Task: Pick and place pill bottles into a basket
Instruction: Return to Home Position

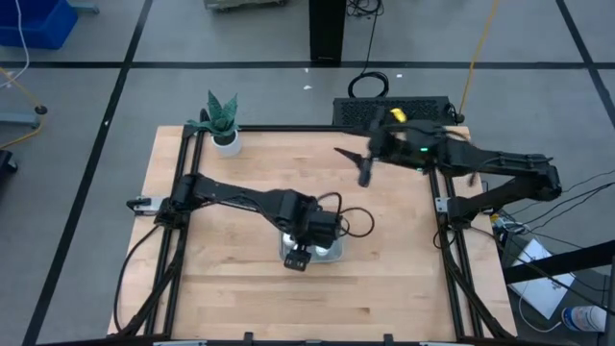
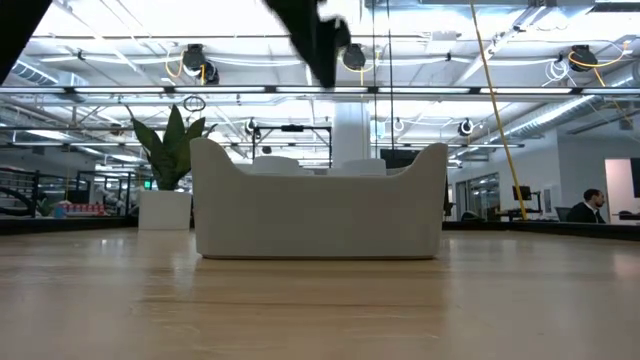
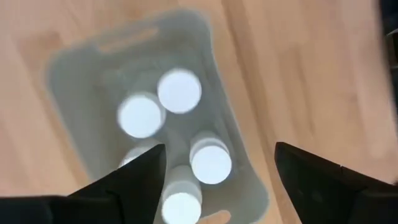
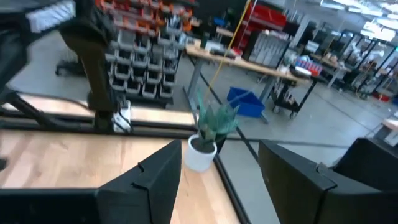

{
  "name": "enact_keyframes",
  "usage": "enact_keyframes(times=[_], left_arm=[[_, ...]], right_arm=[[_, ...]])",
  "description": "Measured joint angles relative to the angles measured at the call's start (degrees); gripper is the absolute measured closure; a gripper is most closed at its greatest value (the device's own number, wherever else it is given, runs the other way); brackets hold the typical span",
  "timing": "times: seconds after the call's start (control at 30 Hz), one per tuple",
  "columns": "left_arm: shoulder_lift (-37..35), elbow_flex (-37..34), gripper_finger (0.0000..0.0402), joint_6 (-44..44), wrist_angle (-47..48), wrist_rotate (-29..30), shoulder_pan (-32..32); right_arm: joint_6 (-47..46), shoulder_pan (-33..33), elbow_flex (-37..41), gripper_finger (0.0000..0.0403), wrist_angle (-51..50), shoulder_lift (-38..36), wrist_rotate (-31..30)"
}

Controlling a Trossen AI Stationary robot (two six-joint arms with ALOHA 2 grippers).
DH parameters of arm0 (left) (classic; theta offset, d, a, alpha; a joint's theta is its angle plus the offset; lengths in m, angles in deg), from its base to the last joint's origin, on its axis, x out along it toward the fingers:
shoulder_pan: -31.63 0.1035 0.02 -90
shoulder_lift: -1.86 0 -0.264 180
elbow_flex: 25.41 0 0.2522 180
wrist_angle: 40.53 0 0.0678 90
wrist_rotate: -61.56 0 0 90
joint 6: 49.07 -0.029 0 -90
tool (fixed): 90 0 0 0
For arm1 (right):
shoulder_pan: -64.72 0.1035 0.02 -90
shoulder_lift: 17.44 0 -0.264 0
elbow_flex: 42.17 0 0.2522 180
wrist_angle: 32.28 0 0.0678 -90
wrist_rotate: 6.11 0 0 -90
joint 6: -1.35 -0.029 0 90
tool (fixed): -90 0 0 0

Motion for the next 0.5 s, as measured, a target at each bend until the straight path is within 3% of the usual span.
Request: enact_keyframes(times=[0.2, 0.5], left_arm=[[-3.96, 9.91, 0.0099, -1.23, 5.23, 2.17, 0.12], [-22.32, 5.67, 0.0100, 0.26, 1.46, 12.36, 0.01]], right_arm=[[-0.28, 2.26, -0.09, 0.0195, -4.61, -7.33, 0.00], [-4.24, 3.83, -0.09, 0.0195, -16.86, -20.40, -0.06]])
